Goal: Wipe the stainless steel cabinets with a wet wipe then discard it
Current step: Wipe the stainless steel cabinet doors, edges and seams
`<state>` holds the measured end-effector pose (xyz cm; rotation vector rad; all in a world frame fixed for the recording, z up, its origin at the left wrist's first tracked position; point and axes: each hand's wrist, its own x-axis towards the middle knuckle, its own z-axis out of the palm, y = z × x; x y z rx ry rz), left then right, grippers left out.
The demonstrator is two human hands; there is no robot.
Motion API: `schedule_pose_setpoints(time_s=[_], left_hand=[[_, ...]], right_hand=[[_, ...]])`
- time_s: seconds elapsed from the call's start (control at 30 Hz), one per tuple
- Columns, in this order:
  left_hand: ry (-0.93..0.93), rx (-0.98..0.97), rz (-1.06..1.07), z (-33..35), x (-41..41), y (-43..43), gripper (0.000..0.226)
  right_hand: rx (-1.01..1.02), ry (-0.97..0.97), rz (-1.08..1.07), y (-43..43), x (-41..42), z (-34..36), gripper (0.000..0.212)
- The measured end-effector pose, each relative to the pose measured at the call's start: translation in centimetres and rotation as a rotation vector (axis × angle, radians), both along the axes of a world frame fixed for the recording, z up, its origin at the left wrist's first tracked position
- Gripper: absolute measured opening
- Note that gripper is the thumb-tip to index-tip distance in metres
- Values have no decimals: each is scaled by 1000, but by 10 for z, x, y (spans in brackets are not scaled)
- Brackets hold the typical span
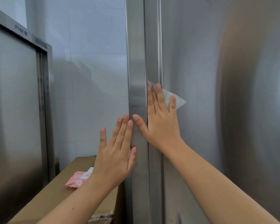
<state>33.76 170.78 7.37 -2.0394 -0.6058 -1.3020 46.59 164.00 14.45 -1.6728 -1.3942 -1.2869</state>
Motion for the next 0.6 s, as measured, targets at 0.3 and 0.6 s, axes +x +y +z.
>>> schedule_pose_setpoints(time_s=[0.3,0.6], left_hand=[[37,36,45,2,-6,1,62],[36,7,6,2,-6,4,62]], right_hand=[[40,14,34,-3,2,-15,76],[49,-3,54,-2,5,-11,78]])
